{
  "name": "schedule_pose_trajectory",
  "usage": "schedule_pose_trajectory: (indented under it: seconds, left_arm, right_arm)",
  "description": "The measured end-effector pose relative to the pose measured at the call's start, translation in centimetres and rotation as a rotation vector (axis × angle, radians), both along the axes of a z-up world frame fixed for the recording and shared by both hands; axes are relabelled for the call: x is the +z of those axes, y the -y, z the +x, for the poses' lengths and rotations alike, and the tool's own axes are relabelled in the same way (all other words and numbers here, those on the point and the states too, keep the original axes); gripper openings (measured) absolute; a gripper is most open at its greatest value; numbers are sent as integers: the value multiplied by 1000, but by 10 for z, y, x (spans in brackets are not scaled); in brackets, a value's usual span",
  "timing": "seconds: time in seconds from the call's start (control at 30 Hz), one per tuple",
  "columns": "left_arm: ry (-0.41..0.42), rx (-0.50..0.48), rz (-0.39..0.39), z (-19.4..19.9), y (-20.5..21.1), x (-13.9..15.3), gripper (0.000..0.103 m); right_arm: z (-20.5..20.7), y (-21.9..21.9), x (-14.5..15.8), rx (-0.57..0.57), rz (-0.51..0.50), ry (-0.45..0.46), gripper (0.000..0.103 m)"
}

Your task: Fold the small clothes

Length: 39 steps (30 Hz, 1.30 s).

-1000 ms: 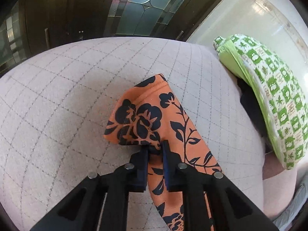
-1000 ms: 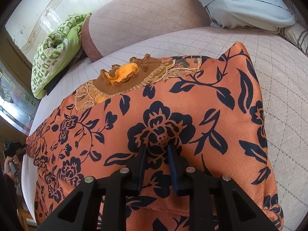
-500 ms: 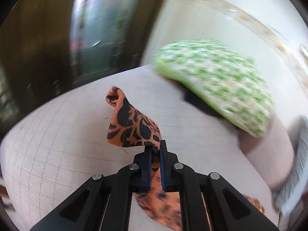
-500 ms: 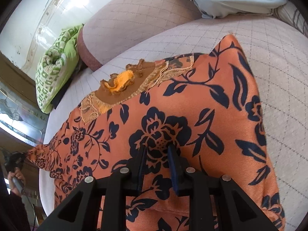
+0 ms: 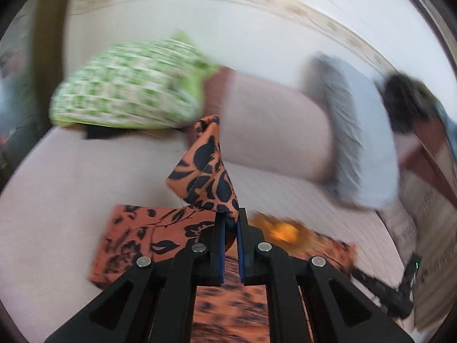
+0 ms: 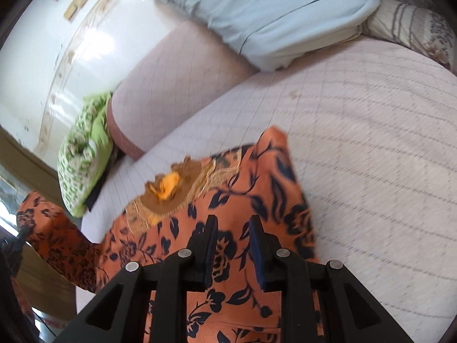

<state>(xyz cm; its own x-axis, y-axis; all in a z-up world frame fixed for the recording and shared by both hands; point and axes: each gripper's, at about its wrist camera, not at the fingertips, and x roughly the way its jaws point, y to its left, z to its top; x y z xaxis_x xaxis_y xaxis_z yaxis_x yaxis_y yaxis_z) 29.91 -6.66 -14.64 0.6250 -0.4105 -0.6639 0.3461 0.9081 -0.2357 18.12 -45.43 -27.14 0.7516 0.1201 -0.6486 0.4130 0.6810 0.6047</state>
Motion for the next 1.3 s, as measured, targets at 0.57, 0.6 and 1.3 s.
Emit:
schedule_pose_trajectory:
  seconds: [0.57, 0.6, 1.3]
  left_arm:
    - [-300, -215, 35, -84, 179, -128, 8]
    - [-299, -215, 28, -85, 173, -124, 9]
    - [-251, 149, 535, 40, -6, -146, 76]
  right_arm:
    - [-32, 65, 6, -75, 71, 70, 26]
    - [-32, 66, 5, -54, 101, 96, 27]
    - [22, -41, -11, 293, -26, -72, 36]
